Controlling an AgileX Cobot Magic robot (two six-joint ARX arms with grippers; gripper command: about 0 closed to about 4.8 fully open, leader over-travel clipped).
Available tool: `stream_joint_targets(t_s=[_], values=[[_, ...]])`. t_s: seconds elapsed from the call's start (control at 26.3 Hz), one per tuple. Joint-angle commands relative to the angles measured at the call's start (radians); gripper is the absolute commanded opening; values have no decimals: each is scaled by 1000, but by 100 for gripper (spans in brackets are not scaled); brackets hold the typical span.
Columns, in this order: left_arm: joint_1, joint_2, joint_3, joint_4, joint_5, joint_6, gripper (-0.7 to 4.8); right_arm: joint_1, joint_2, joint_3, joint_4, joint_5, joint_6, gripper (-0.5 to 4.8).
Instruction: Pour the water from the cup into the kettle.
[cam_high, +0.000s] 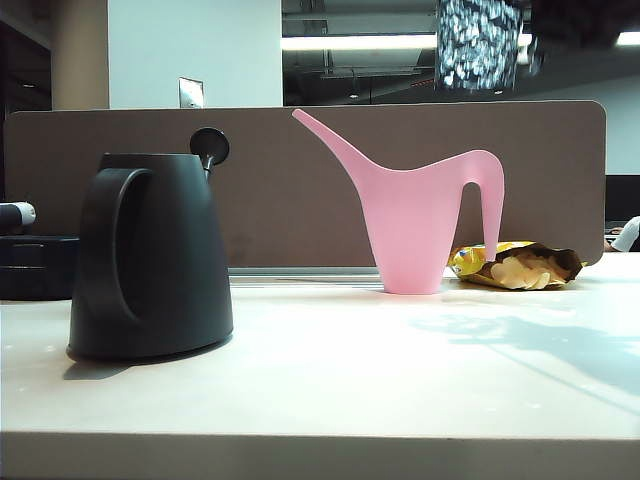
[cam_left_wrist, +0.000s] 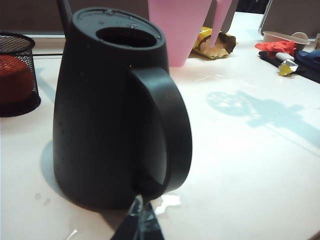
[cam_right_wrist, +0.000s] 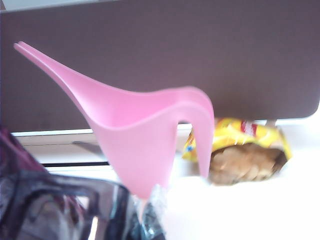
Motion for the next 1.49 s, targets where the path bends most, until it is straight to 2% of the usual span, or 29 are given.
stream_joint_targets(t_s=[0.04,0.34,0.57,0.88,1.41,1.49], values=[[0,1,2,-6,7,1,-5,-26,47,-97,165,-6,120,-6],[0,1,3,-5,7,0,-5,-39,362,-138,465,-51,209,-6],[0,1,3,-5,7,0,-5,-39,579,-137,571,-42,206,-6],[0,1,3,-5,7,0,-5,-39,697,-132,641,-23,136,-6],[-1,1,3,-5,11,0,-5,-39,774,-110,639,-5,135,-5],[0,1,3,-5,11,0,-5,-39,772,-110,642,-5,135,69]])
